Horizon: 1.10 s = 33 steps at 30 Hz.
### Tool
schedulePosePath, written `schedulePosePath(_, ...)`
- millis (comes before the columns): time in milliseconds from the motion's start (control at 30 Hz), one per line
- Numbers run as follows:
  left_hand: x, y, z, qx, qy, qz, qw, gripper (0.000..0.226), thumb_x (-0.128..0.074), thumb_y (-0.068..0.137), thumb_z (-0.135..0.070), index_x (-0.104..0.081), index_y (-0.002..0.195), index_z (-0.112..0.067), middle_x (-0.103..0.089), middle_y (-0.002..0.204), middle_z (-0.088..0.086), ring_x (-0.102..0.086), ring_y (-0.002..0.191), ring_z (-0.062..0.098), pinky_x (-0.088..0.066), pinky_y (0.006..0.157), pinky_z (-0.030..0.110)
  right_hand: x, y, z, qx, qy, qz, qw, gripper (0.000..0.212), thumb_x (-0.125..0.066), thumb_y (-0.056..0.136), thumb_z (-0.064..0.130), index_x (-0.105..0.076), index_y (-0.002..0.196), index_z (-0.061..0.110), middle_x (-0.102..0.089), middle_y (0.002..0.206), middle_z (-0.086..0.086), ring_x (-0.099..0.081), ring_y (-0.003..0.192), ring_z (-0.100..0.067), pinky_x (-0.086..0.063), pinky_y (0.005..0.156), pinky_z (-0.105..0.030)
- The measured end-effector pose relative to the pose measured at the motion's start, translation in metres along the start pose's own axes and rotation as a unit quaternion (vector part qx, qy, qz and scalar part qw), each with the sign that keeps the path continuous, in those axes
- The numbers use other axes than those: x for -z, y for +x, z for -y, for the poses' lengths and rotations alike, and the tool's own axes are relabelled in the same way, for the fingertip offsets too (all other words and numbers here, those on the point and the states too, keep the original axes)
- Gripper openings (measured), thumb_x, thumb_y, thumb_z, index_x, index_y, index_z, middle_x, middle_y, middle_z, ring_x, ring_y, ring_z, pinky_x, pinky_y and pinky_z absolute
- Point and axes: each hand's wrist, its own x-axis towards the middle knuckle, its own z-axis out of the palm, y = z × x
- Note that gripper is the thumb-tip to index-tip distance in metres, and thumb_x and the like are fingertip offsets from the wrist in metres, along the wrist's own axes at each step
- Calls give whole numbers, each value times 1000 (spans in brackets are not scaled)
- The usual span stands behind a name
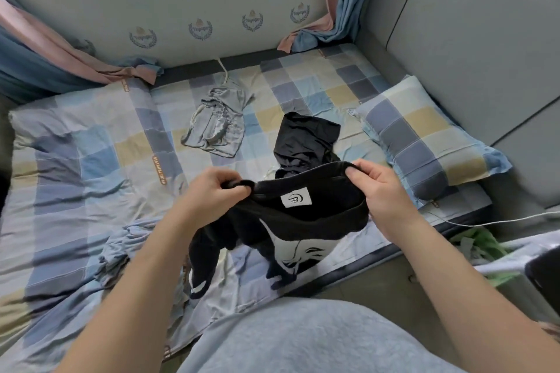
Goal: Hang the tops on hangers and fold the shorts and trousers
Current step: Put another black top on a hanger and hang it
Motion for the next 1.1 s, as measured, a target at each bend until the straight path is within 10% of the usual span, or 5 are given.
schedulePosePath(300,-30,5,-5,-133,111,37,984,36,-61,79,-27,-36,58,-13,-31,48,-4,-29,46,12,-24,51,31,-11,-75,9,0,-52,-190,980,22,-79,83,8,-75,79,30,-71,75,9,-66,71,-9,-55,71,-22)
schedulePosePath(700,-34,-9,17,-318,279,139,895,19,-54,76,-3,-58,71,-21,-53,83,-3,-47,84,26,-37,74,38,-107,-212,-19,-82,-278,-448,846,22,-75,87,22,-56,77,25,-57,63,5,-50,59,-5,-37,54,-16)
schedulePosePath(967,-85,-52,-12,-359,228,378,822,25,-47,76,5,-53,68,-18,-56,61,1,-52,56,16,-35,45,17,-132,-332,-35,-248,-334,-514,750,26,-64,85,0,-55,88,24,-59,71,3,-52,63,-6,-38,57,-13)
schedulePosePath(1100,-121,-90,-33,-366,136,502,772,17,-46,82,2,-49,70,-10,-44,59,-3,-39,55,10,-33,54,20,-137,-398,-52,-323,-332,-547,697,27,-61,85,-4,-62,92,22,-56,86,3,-52,78,-20,-29,65,-29)
